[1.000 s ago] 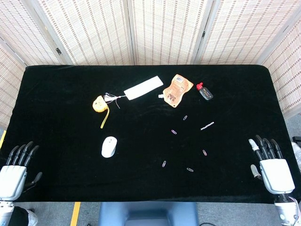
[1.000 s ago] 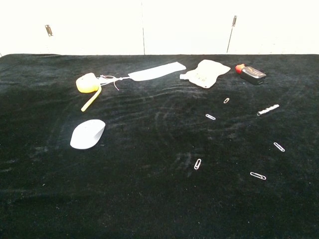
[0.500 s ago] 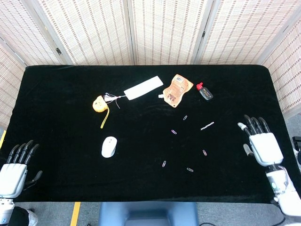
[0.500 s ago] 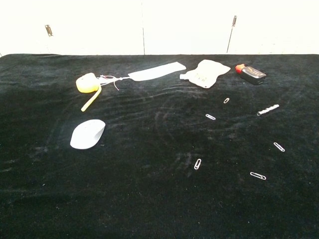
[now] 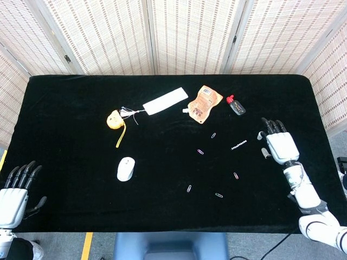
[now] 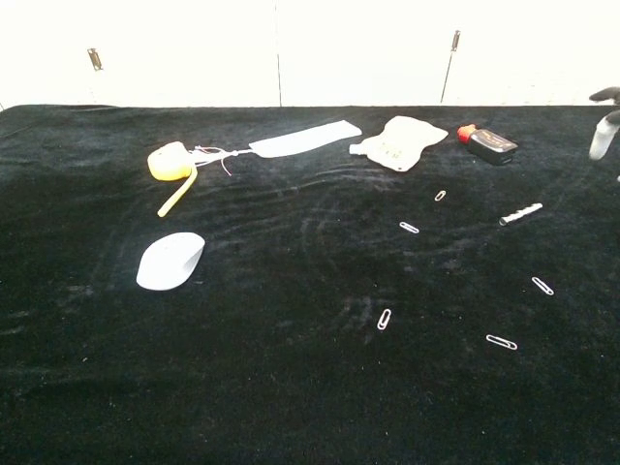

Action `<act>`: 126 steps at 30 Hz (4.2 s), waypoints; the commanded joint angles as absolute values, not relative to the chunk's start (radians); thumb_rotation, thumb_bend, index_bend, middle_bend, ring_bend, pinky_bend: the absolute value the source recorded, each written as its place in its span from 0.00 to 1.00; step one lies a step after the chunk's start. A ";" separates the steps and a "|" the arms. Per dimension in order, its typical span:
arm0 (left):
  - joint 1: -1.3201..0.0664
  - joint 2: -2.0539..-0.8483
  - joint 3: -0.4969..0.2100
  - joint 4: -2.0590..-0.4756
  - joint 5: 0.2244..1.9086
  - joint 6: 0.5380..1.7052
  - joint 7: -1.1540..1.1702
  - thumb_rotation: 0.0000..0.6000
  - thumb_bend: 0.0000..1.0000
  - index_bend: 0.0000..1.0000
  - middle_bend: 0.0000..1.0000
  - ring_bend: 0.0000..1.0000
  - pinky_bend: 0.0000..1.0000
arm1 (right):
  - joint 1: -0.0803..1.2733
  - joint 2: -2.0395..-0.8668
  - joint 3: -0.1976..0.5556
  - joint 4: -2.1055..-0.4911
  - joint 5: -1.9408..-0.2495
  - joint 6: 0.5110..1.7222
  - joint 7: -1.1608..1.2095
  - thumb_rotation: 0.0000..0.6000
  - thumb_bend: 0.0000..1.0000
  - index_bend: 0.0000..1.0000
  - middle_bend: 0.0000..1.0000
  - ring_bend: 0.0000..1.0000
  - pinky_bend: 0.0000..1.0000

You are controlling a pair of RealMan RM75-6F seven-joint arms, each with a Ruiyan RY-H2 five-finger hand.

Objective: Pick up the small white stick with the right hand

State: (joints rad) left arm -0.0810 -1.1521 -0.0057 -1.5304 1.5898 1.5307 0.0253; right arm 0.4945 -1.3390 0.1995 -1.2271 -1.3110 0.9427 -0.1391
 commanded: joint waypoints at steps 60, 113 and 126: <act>-0.073 -1.126 0.000 -1.525 1.606 1.554 -0.048 1.00 0.37 0.00 0.00 0.00 0.00 | 0.695 -1.710 0.167 -0.702 -1.248 0.746 -0.136 1.00 0.41 0.49 0.00 0.00 0.00; -0.064 -1.127 -0.004 -1.520 1.599 1.563 -0.057 1.00 0.37 0.00 0.00 0.00 0.00 | 0.695 -1.667 0.205 -0.830 -1.237 0.822 -0.079 1.00 0.49 0.68 0.06 0.04 0.00; -0.064 -1.119 -0.005 -1.518 1.598 1.563 -0.078 1.00 0.37 0.00 0.00 0.00 0.00 | 0.747 -1.684 0.264 -0.861 -1.155 0.826 -0.221 1.00 0.49 0.69 0.07 0.04 0.00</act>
State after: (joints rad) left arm -0.0642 -1.1204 -0.0051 -1.5189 1.5980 1.5619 -0.0761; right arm 0.7340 -1.6761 0.2519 -0.8615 -1.1763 0.8328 -0.1938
